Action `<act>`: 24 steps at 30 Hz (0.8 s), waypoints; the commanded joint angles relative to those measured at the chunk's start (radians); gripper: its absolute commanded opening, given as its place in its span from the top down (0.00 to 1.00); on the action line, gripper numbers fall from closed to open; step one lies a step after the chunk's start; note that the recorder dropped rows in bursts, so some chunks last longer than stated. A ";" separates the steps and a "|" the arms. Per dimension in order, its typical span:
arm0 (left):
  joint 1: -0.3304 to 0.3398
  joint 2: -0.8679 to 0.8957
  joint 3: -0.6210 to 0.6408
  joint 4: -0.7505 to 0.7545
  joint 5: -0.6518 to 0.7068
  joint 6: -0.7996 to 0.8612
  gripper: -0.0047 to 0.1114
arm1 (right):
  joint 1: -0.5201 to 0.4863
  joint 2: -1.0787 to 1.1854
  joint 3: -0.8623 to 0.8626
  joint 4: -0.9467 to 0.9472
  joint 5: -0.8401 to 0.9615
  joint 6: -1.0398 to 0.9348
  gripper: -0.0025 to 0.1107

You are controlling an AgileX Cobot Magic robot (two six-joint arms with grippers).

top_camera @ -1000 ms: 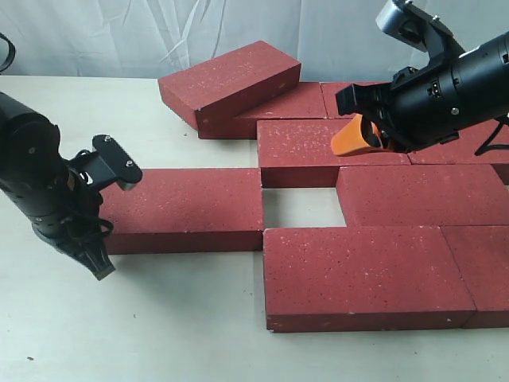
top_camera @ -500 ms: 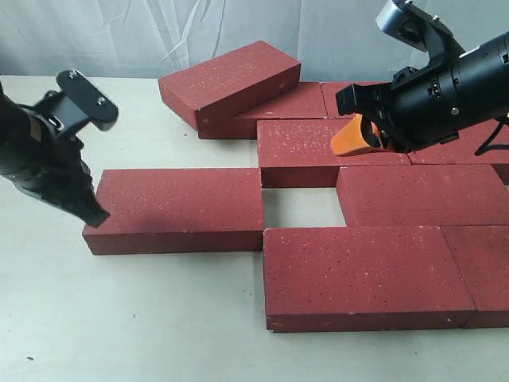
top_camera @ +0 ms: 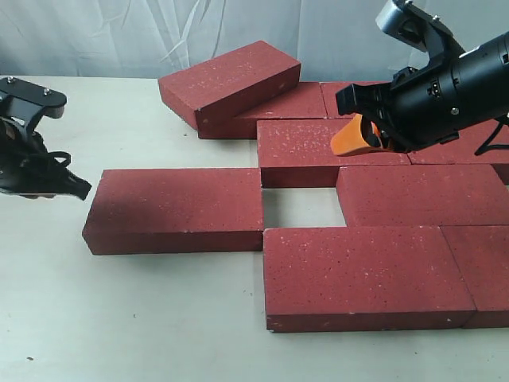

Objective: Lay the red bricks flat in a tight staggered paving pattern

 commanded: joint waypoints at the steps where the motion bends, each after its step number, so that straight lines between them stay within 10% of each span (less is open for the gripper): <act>1: 0.004 0.061 -0.004 -0.018 -0.061 -0.009 0.96 | -0.002 0.001 0.002 0.003 0.003 -0.007 0.98; 12: -0.017 0.120 -0.004 -0.416 -0.068 0.402 0.96 | -0.002 0.001 0.002 0.003 0.003 -0.007 0.98; 24: -0.019 0.120 -0.011 -0.421 -0.061 0.417 0.96 | -0.002 0.001 0.002 0.001 0.003 -0.007 0.98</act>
